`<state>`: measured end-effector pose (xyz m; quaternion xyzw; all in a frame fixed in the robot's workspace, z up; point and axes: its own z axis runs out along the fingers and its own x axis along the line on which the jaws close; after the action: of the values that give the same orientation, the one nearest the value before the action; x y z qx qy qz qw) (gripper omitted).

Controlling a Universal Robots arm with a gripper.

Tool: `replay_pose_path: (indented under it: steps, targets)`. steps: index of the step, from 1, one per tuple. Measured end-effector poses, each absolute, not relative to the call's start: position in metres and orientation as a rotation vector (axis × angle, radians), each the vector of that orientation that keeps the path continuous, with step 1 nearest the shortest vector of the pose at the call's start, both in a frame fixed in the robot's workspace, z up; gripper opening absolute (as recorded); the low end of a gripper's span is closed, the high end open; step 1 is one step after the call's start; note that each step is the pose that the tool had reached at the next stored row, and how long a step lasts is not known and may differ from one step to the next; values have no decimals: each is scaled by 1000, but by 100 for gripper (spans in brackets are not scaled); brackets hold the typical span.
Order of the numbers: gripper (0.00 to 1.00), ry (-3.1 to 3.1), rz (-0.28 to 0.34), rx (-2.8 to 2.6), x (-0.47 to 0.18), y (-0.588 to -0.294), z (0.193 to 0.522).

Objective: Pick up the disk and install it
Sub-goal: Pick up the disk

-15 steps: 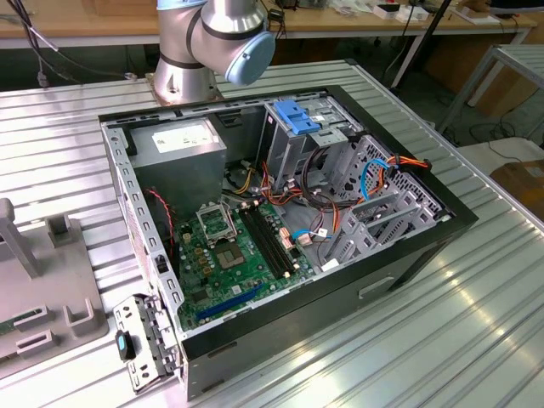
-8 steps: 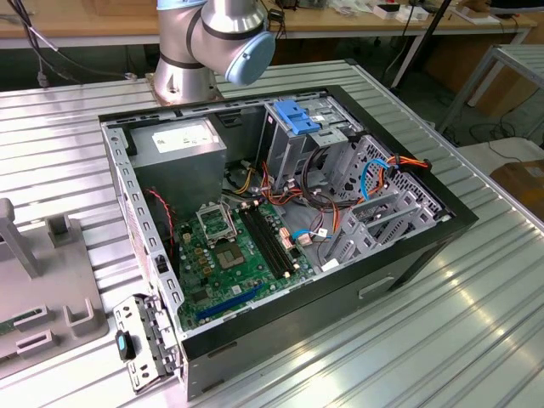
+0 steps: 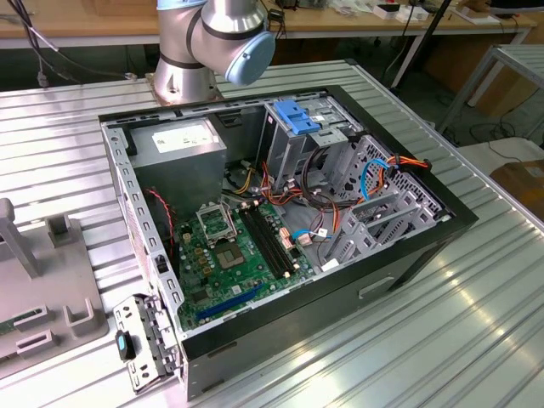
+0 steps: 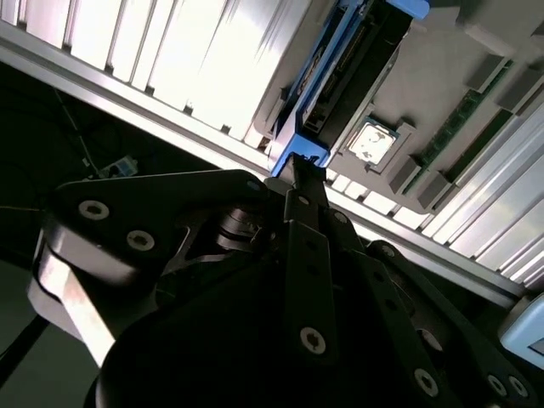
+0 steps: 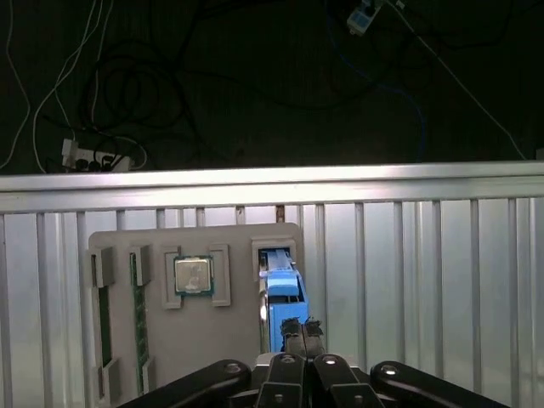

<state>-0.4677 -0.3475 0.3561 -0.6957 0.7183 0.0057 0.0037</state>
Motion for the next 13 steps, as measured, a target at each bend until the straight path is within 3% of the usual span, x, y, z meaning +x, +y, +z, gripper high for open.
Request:
replay_pose_path:
  steps: [13]
  targets:
    - [11,2220,17,-2213,-467,-348,355]
